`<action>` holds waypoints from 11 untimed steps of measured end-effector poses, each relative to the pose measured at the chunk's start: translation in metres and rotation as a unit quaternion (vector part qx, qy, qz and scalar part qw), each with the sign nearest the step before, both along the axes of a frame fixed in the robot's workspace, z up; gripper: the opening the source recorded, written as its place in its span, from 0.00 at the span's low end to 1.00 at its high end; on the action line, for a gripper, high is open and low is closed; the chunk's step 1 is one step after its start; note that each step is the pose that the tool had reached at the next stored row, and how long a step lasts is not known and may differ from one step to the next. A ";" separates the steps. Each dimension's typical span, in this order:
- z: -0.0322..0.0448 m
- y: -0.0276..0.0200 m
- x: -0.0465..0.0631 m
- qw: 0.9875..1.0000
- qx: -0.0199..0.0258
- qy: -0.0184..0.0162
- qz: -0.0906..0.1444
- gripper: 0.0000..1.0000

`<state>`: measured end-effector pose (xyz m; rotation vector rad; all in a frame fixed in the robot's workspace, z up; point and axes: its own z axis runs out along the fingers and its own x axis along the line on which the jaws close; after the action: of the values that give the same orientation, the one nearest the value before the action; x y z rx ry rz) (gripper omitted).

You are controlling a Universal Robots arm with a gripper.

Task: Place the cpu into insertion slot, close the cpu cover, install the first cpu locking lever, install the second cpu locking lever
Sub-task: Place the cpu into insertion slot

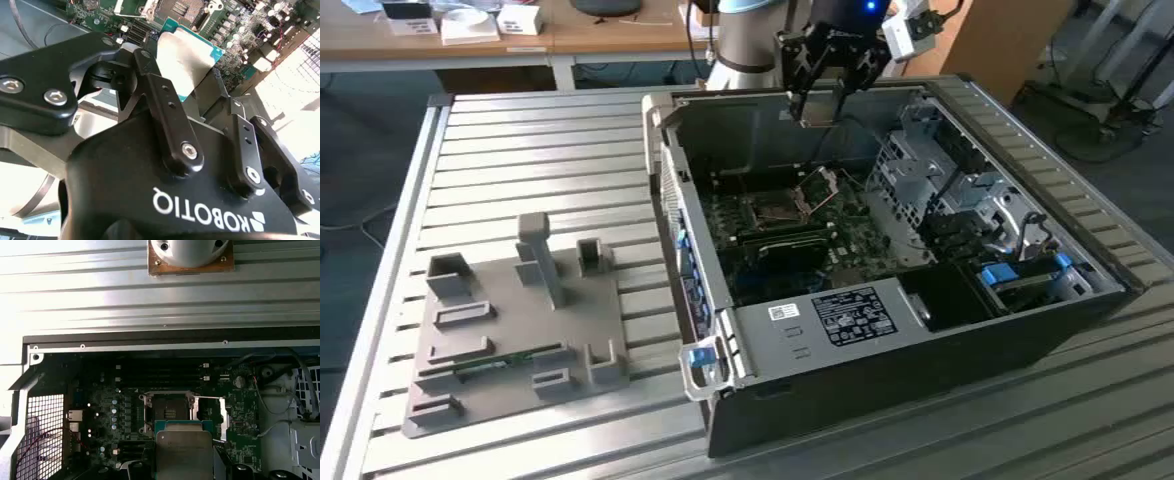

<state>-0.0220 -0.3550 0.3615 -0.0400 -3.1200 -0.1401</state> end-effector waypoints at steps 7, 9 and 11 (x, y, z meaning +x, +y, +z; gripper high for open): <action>-0.0008 0.0000 0.000 1.000 0.000 0.000 0.000 0.54; -0.0015 0.0000 0.000 1.000 0.000 0.000 0.000 0.54; -0.0023 0.0000 0.000 1.000 0.000 0.000 0.000 0.54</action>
<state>-0.0220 -0.3550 0.3592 -0.0400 -3.1200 -0.1401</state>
